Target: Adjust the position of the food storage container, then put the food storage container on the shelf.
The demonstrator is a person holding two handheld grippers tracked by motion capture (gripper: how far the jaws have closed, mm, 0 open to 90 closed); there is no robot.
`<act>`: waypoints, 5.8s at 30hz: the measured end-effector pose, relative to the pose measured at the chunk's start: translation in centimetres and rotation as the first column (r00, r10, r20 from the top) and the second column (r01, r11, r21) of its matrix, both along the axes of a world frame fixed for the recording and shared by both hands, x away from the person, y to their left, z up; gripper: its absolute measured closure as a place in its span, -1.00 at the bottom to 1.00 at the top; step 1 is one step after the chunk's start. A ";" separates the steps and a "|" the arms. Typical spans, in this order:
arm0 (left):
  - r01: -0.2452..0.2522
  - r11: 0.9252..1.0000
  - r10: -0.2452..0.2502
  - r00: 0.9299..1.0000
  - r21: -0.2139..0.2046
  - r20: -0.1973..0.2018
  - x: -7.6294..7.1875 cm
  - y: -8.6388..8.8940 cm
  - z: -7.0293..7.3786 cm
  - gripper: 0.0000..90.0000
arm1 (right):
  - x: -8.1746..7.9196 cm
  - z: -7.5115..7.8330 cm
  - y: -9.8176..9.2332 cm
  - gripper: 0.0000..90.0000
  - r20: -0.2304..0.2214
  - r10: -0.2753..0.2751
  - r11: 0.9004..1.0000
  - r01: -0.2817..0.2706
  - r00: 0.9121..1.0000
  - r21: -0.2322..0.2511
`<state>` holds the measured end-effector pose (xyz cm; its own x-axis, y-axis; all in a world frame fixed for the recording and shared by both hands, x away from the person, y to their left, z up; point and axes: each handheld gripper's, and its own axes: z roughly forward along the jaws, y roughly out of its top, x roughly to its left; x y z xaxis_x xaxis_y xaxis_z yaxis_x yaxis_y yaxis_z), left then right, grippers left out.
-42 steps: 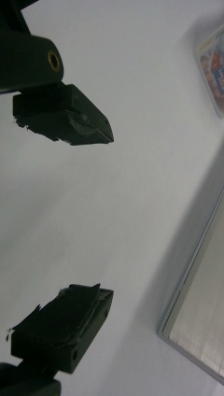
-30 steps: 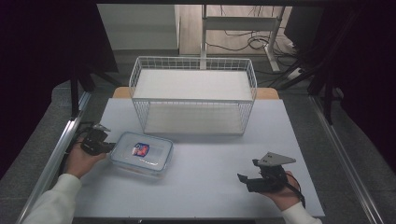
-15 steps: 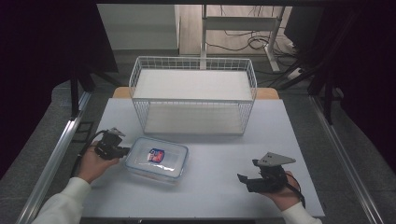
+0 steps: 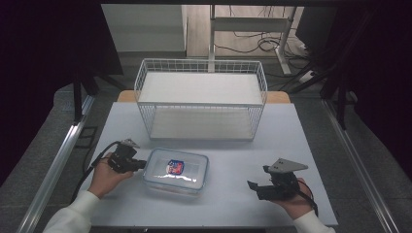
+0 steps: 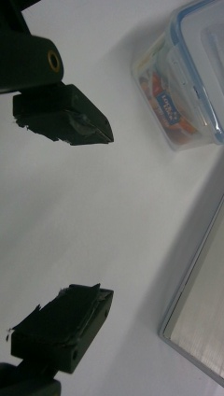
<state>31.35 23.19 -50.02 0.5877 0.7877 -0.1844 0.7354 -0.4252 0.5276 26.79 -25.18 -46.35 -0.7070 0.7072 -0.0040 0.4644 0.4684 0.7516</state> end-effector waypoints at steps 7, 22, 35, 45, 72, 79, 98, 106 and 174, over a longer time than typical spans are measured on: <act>0.023 1.000 -0.023 1.000 -0.019 -0.016 -0.6 -1.2 0.1 1.00 | 0.0 -0.1 0.0 -0.54 0.001 0.001 1.000 -0.001 1.000 -0.001; 0.039 0.995 -0.043 0.998 -0.089 -0.037 -1.6 -2.5 -0.2 1.00 | 0.1 -0.1 -0.1 -0.54 -0.001 -0.002 1.000 0.002 1.000 0.000; 0.116 0.989 -0.117 0.993 -0.091 -0.009 -2.4 -6.2 -0.1 1.00 | 0.1 -0.1 -0.1 -0.54 0.000 0.000 1.000 0.000 1.000 -0.005; 0.128 0.984 -0.132 0.991 -0.127 -0.024 -2.4 -7.2 -0.2 1.00 | 0.2 -0.1 -0.2 -0.54 -0.002 -0.003 1.000 0.003 1.000 -0.002; -0.016 0.957 0.035 0.997 -0.290 0.062 -4.7 -2.9 2.3 -0.27 | 0.2 0.0 -0.2 -0.54 0.030 -0.012 1.000 0.011 0.999 0.022; -0.029 0.951 0.043 0.998 -0.309 0.039 -4.8 -3.3 2.1 -0.47 | 0.2 0.0 -0.2 -0.54 0.027 -0.013 1.000 0.012 1.000 0.026; -0.011 0.898 -0.004 0.999 -0.440 -0.032 -3.7 -4.3 1.1 -0.71 | 1.3 -0.2 1.1 -0.58 -0.106 0.031 0.982 -0.010 0.994 0.188; -0.013 0.892 -0.030 0.996 -0.452 -0.088 -2.7 -5.5 -0.2 -0.73 | 0.6 -0.5 0.8 -0.60 -0.125 0.049 0.976 -0.021 0.991 0.215; 0.013 0.885 -0.032 0.999 -0.466 -0.032 -5.0 -6.9 1.0 0.01 | 0.7 -1.9 3.0 0.15 -0.460 0.028 0.888 0.188 0.888 0.419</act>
<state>26.38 16.31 -48.97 0.5896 0.5926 -0.5488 0.7518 -0.1543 0.6410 27.48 -22.16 -48.25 -0.4960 0.6101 0.6179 0.8162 0.0848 0.5714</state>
